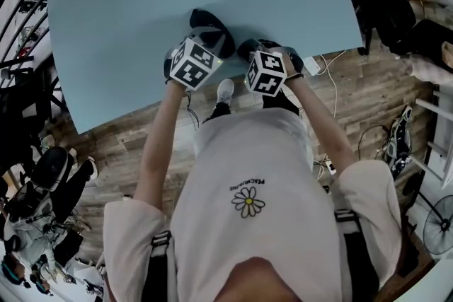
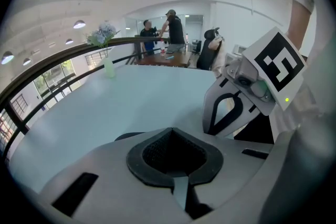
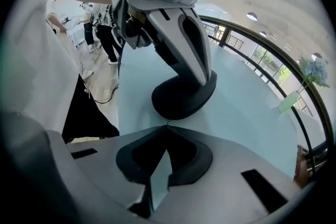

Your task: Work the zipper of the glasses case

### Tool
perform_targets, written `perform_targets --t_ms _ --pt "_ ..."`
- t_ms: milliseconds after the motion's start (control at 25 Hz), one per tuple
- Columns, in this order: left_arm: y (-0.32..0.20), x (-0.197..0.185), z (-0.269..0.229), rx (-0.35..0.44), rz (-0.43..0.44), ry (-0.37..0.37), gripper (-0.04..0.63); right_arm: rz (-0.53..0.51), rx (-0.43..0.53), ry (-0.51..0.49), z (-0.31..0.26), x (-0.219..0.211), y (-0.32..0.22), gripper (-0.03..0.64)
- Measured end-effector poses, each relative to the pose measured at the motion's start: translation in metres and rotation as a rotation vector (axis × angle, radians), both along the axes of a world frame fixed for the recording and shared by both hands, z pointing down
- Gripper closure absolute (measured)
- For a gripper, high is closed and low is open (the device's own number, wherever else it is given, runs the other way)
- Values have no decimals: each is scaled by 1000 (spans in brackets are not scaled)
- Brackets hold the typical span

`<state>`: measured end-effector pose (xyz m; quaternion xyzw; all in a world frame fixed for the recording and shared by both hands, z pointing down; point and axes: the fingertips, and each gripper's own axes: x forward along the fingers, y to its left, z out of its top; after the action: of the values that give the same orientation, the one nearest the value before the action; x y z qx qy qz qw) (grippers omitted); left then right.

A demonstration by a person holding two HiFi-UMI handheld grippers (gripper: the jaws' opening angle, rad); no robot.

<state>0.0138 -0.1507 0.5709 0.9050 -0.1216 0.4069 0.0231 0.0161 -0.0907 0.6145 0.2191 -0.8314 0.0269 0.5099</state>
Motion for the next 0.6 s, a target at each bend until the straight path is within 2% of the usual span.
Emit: perform_targets --t_ms 160,400,520,600 --pt "0 6 0 -17 39 5 581 63 -55 -102 -5 -18 15 609" --pt "-2 12 -1 -77 105 50 581 291 -100 -243 -10 -39 12 609" --pt "-3 15 1 -63 106 57 581 432 -113 -341 -15 -53 7 609" --pt "-4 18 1 -53 111 53 581 490 -95 -363 -17 -63 -1 609"
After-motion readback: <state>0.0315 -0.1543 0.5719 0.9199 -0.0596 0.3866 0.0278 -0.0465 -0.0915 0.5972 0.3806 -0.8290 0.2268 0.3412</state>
